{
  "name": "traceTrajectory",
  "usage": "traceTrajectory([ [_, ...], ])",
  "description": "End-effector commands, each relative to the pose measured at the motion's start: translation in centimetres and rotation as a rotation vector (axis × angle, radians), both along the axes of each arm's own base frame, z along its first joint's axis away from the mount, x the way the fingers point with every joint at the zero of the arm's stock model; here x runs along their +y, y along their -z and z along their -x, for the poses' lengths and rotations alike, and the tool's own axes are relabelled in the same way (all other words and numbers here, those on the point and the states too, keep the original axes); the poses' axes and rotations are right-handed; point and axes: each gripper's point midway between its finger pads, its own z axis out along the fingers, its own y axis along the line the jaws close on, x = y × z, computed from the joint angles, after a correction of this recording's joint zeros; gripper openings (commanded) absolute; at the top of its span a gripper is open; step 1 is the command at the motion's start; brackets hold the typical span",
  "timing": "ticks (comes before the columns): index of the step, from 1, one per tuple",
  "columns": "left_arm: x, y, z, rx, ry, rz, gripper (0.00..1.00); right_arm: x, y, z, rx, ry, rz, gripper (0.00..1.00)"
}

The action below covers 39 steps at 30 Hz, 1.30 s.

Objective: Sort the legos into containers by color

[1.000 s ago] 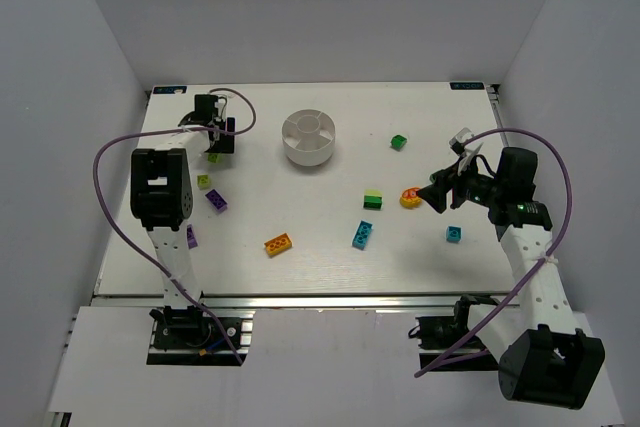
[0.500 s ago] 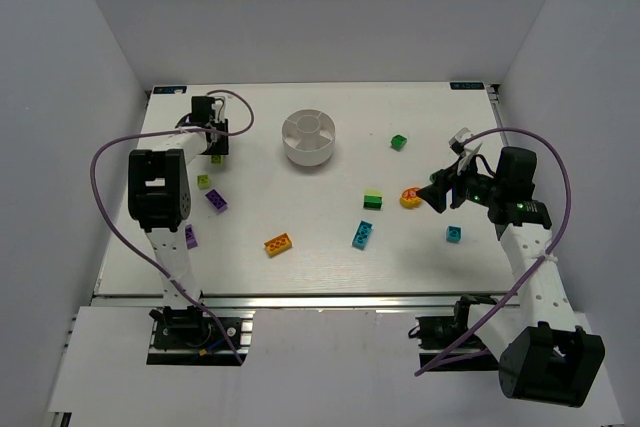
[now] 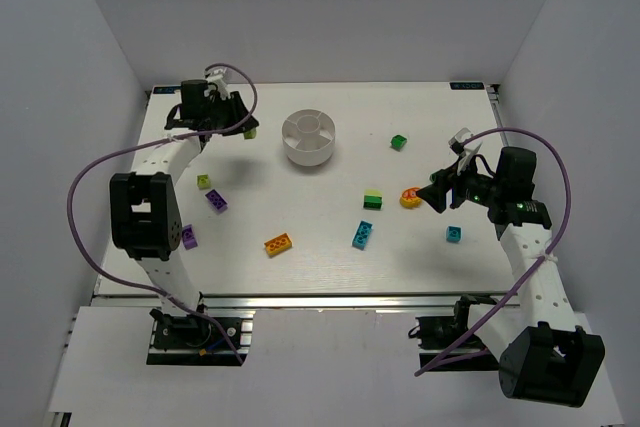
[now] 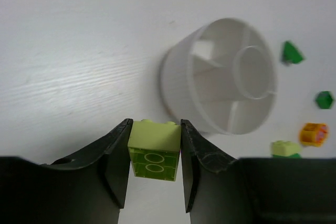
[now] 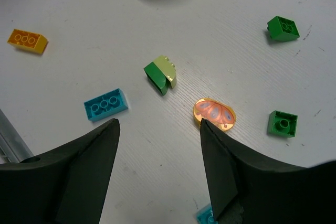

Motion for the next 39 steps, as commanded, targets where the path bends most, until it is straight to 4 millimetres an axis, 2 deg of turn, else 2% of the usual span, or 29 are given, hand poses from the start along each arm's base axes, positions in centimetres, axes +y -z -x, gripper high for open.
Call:
traceTrajectory([
  [1, -5.1, -6.9, 0.6, -0.157, 0.175, 0.185, 0.00, 0.4, -0.6, -0.2, -0.028, -0.032, -0.008, 0.68],
  [2, -6.0, -7.5, 0.7, -0.174, 0.202, 0.194, 0.00, 0.4, -0.6, -0.2, -0.028, -0.032, -0.008, 0.68],
  [4, -6.7, -8.5, 0.0, -0.206, 0.213, 0.197, 0.00, 0.4, -0.3, -0.2, -0.019, -0.029, -0.007, 0.68],
  [11, -9.3, -9.9, -1.9, -0.269, 0.252, 0.231, 0.01, 0.3, 0.2, -0.4, -0.006, -0.023, -0.004, 0.68],
  [15, -11.0, -9.1, -2.7, -0.266, 0.272, 0.256, 0.03, 0.2, 0.4, -0.5, 0.002, -0.018, 0.000, 0.68],
  [18, -11.5, -8.3, -3.3, -0.259, 0.269, 0.257, 0.05, 0.1, 0.5, -0.6, 0.004, -0.012, 0.002, 0.68],
  [22, -11.3, -6.3, -4.0, -0.229, 0.228, 0.275, 0.06, 0.0, 0.6, -0.7, 0.005, -0.012, 0.006, 0.68],
  [23, -11.3, -6.5, -4.1, -0.239, 0.218, 0.281, 0.06, 0.0, 0.6, -0.7, 0.005, -0.012, 0.006, 0.68],
  [32, -11.1, -5.0, -3.4, -0.209, 0.151, 0.307, 0.12, 0.0, 0.7, -0.7, 0.006, -0.010, 0.011, 0.68],
  [35, -11.3, -3.9, -3.2, -0.184, 0.162, 0.314, 0.16, 0.0, 0.7, -0.7, 0.005, -0.011, 0.010, 0.68],
  [39, -12.1, -3.5, -2.7, -0.171, 0.190, 0.330, 0.19, 0.0, 0.7, -0.7, 0.005, -0.013, 0.011, 0.68],
])
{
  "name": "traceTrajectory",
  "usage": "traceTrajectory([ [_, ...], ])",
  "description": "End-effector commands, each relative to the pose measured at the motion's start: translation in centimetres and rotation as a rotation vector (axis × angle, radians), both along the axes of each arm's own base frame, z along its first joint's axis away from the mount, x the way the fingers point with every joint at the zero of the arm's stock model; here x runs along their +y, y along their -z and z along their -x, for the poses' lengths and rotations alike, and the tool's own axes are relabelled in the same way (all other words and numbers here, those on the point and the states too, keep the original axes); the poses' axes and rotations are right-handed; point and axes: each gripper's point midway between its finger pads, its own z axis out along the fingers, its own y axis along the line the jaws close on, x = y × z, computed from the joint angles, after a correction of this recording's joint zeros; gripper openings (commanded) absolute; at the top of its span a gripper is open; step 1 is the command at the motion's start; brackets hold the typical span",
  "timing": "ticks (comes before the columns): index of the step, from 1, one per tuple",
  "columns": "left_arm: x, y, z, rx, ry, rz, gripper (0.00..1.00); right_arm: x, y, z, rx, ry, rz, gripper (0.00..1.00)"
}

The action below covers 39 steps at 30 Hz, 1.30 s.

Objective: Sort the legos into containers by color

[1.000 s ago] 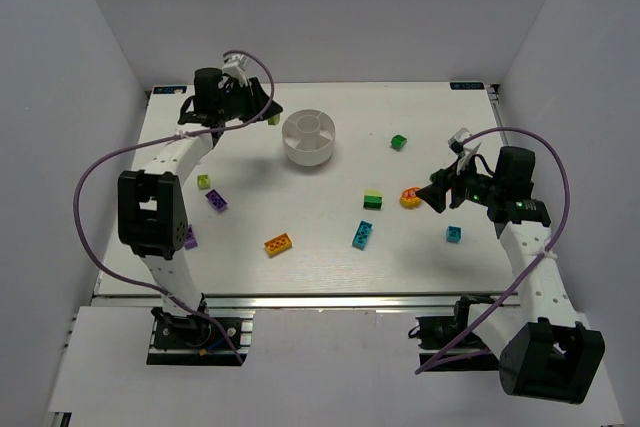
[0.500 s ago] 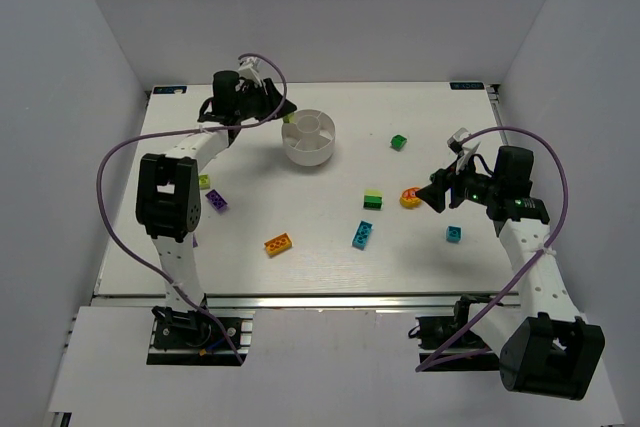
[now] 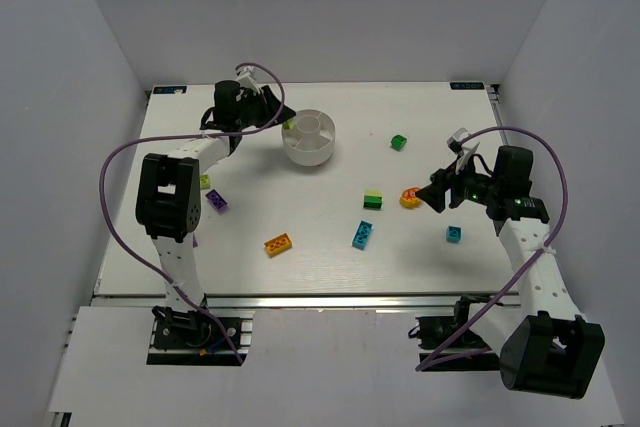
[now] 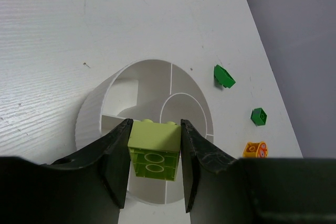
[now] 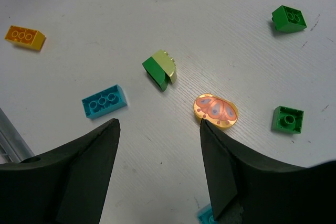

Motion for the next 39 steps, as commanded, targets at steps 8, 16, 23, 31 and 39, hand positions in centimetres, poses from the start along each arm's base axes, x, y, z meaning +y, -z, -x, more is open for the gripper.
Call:
traceTrajectory([
  [8, -1.1, -1.6, 0.3, -0.034, 0.035, 0.022, 0.31, 0.1, -0.6, -0.2, -0.042, -0.017, 0.011, 0.68],
  [16, -0.9, -0.2, 0.7, -0.004, 0.024, 0.010, 0.49, 0.1, -0.8, -0.2, -0.046, -0.017, 0.010, 0.68],
  [23, -1.1, -0.6, 0.7, -0.008, 0.040, 0.011, 0.61, 0.1, -0.8, -0.2, -0.046, -0.017, 0.011, 0.68],
  [31, -0.3, -4.5, 0.3, -0.083, 0.006, -0.026, 0.59, 0.1, -0.7, -0.1, -0.046, -0.022, 0.012, 0.68],
  [39, 7.6, -4.9, 4.9, 0.035, -0.302, -0.260, 0.00, 0.6, -0.6, 0.3, -0.056, -0.067, 0.018, 0.38],
])
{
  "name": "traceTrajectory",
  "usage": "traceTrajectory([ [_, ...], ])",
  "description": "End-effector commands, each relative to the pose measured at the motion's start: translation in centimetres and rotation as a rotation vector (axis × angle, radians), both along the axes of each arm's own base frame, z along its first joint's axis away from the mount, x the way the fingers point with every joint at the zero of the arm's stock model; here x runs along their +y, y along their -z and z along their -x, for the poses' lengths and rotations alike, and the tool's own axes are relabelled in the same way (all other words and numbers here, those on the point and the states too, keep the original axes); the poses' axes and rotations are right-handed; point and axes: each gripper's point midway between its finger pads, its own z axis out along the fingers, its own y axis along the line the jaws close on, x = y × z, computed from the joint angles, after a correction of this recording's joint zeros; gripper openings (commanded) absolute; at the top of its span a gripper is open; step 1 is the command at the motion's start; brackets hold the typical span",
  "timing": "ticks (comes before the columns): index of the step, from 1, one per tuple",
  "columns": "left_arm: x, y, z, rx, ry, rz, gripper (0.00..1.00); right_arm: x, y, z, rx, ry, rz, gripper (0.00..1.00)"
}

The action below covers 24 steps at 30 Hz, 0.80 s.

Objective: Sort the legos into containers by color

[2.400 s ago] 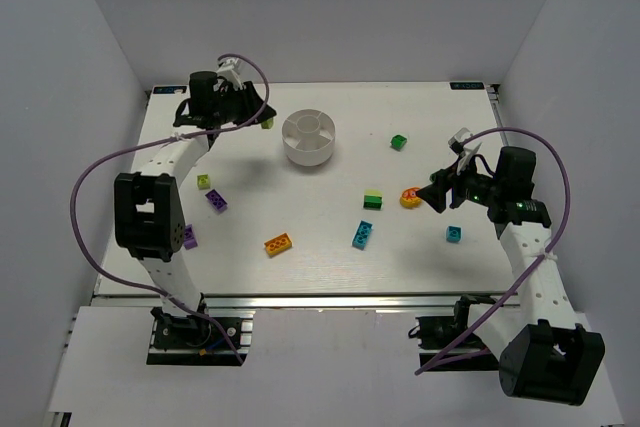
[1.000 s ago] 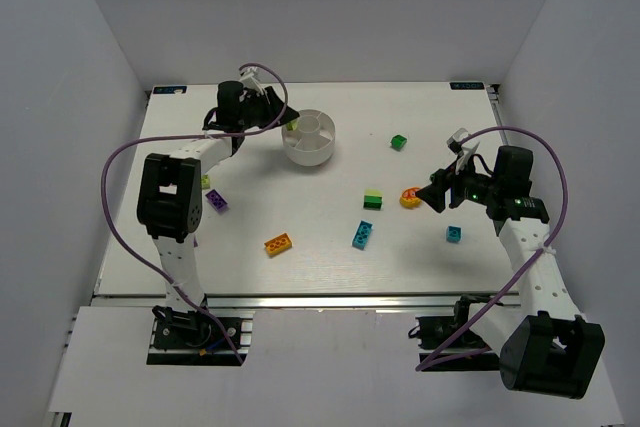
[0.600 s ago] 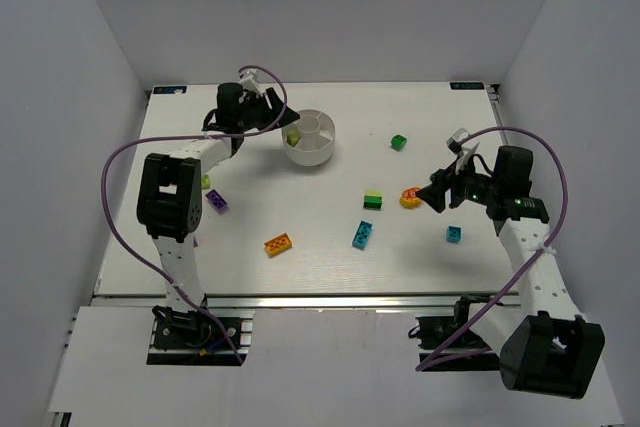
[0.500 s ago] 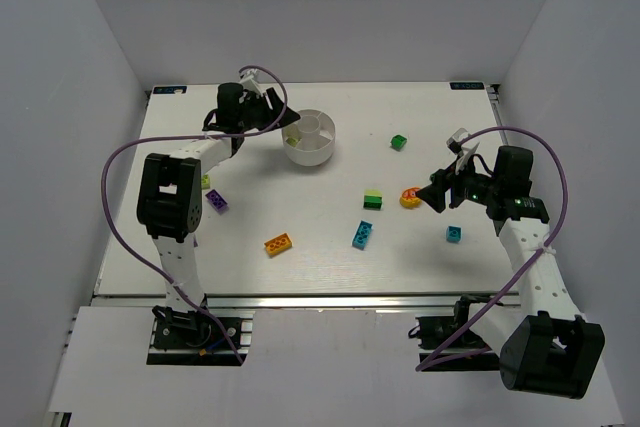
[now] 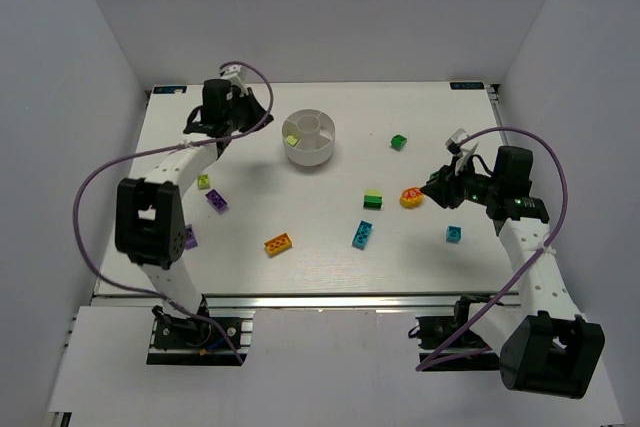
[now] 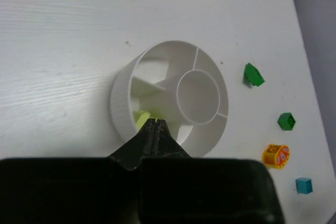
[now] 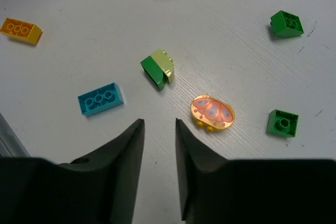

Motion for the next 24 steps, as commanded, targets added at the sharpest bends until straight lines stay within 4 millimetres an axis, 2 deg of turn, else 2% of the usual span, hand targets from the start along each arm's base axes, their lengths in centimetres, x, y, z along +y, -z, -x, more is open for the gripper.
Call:
traceTrajectory([
  [1, 5.0, -1.2, 4.1, 0.050, -0.178, -0.146, 0.00, 0.7, -0.6, 0.4, -0.024, -0.050, -0.007, 0.33],
  [2, 6.7, -1.0, 5.6, 0.092, -0.248, -0.198, 0.01, 0.8, -0.6, 0.5, -0.021, -0.056, -0.010, 0.33],
  [3, 7.6, -0.4, 6.5, 0.127, -0.289, -0.222, 0.10, 0.8, -0.5, 0.6, -0.018, -0.060, -0.013, 0.34],
  [4, 9.3, 1.4, 8.3, 0.204, -0.341, -0.271, 0.24, 0.9, -0.6, 0.6, -0.021, -0.062, -0.012, 0.41],
  [5, 10.8, 1.8, 9.2, 0.227, -0.421, -0.308, 0.36, 1.0, -0.5, 0.6, -0.018, -0.065, -0.012, 0.45],
  [6, 12.0, 1.4, 10.1, 0.230, -0.463, -0.321, 0.49, 1.0, -0.4, 0.6, -0.021, -0.065, -0.008, 0.49],
  [7, 12.6, 1.8, 11.0, 0.246, -0.488, -0.341, 0.59, 1.0, -0.4, 0.6, -0.019, -0.062, -0.007, 0.54],
  [8, 13.9, 3.4, 12.4, 0.294, -0.525, -0.373, 0.76, 1.0, -0.5, 0.6, -0.022, -0.062, -0.006, 0.56],
  [9, 15.3, 3.6, 12.9, 0.299, -0.573, -0.394, 0.85, 1.1, -0.5, 0.6, -0.024, -0.064, -0.005, 0.57],
  [11, 16.2, 5.3, 14.1, 0.355, -0.589, -0.440, 0.98, 1.1, -0.5, 0.6, -0.023, -0.065, -0.005, 0.58],
  [13, 17.5, 7.8, 14.8, 0.451, -0.603, -0.489, 0.98, 1.2, -0.6, 0.7, -0.025, -0.069, -0.007, 0.59],
  [16, 19.0, 10.1, 14.6, 0.521, -0.626, -0.522, 0.98, 1.3, -0.8, 0.8, -0.029, -0.071, -0.009, 0.60],
  [19, 20.0, 10.6, 13.5, 0.544, -0.632, -0.533, 0.97, 1.4, -1.0, 1.0, -0.036, -0.079, -0.010, 0.60],
  [20, 19.8, 11.6, 13.3, 0.568, -0.609, -0.544, 0.96, 1.4, -1.2, 1.0, -0.040, -0.081, -0.012, 0.60],
  [22, 19.6, 11.5, 12.1, 0.566, -0.592, -0.544, 0.93, 1.5, -1.3, 1.1, -0.044, -0.086, -0.012, 0.61],
  [24, 20.0, 12.5, 11.6, 0.588, -0.586, -0.558, 0.92, 1.5, -1.4, 1.3, -0.048, -0.089, -0.012, 0.61],
])
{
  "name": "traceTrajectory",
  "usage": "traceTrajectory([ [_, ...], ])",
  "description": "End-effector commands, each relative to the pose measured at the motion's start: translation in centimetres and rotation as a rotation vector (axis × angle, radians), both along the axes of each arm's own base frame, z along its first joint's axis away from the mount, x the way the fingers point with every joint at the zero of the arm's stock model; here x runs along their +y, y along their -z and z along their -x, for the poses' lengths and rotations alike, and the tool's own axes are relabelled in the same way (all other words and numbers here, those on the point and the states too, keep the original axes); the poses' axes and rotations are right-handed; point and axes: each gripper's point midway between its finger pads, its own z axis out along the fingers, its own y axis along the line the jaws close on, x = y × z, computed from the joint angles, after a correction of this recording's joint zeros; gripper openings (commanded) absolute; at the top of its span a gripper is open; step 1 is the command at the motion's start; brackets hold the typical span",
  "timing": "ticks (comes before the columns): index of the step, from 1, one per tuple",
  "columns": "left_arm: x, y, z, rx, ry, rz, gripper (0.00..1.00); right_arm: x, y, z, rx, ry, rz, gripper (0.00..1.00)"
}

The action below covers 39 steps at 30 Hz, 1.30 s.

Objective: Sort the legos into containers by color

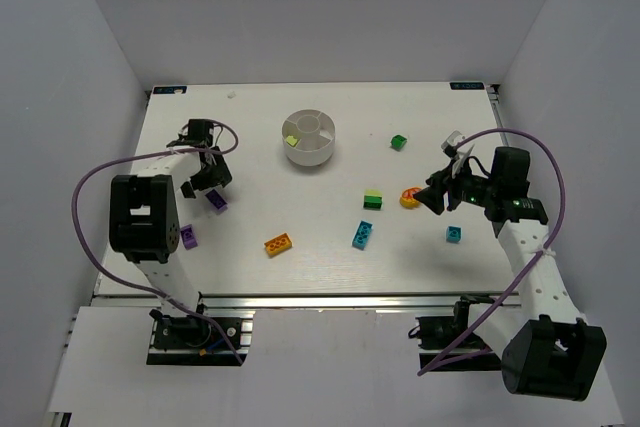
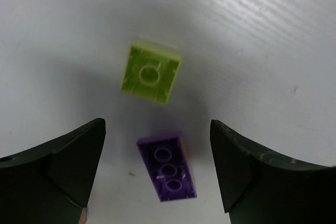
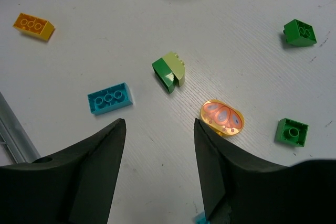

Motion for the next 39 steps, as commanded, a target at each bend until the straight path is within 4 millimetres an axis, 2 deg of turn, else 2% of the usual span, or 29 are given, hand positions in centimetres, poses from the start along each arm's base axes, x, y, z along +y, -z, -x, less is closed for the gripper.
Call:
traceTrajectory([
  [1, 0.6, -2.1, -2.6, -0.059, 0.018, -0.029, 0.90, 0.5, -1.3, 0.5, -0.042, -0.033, -0.009, 0.61],
  [2, 1.0, -1.3, -2.7, -0.033, 0.020, -0.050, 0.89, 0.5, -1.3, 0.5, -0.042, -0.034, -0.009, 0.61],
  [6, 2.3, -0.3, -3.1, 0.012, 0.014, -0.083, 0.82, 0.5, -1.6, 0.6, -0.052, -0.036, -0.009, 0.61],
  [12, 3.4, 0.3, -3.2, 0.012, 0.014, -0.112, 0.77, 0.5, -1.5, 0.6, -0.049, -0.036, -0.010, 0.61],
  [17, 3.3, 0.5, -3.8, 0.002, 0.026, -0.106, 0.71, 0.6, -1.4, 0.6, -0.046, -0.040, -0.012, 0.61],
  [23, 2.8, 0.2, -4.5, -0.019, 0.048, -0.063, 0.48, 0.5, -1.3, 0.5, -0.041, -0.035, -0.011, 0.61],
  [24, 2.7, 0.2, -4.4, -0.022, 0.056, -0.055, 0.39, 0.5, -1.2, 0.5, -0.037, -0.035, -0.010, 0.61],
  [27, 2.3, -0.4, -4.4, -0.041, 0.065, -0.035, 0.25, 0.5, -1.1, 0.5, -0.033, -0.034, -0.011, 0.61],
  [28, 1.7, -0.5, -4.4, -0.051, 0.082, -0.006, 0.18, 0.5, -1.0, 0.4, -0.031, -0.034, -0.011, 0.61],
  [31, -1.8, -3.3, -5.1, -0.153, 0.199, 0.089, 0.08, 0.5, -1.0, 0.5, -0.028, -0.036, -0.010, 0.61],
  [32, -5.1, -4.3, -5.2, -0.199, 0.317, 0.243, 0.03, 0.5, -0.9, 0.4, -0.025, -0.033, -0.010, 0.61],
  [33, -6.8, -6.7, -5.8, -0.287, 0.383, 0.313, 0.03, 0.5, -0.9, 0.4, -0.027, -0.033, -0.010, 0.61],
  [34, -8.9, -7.5, -5.5, -0.314, 0.452, 0.393, 0.03, 0.5, -0.8, 0.4, -0.022, -0.033, -0.010, 0.61],
  [35, -11.6, -9.5, -5.2, -0.365, 0.548, 0.505, 0.02, 0.5, -0.7, 0.4, -0.019, -0.033, -0.010, 0.61],
  [39, -15.6, -13.3, -5.3, -0.449, 0.668, 0.668, 0.02, 0.4, -0.7, 0.3, -0.015, -0.030, -0.010, 0.61],
])
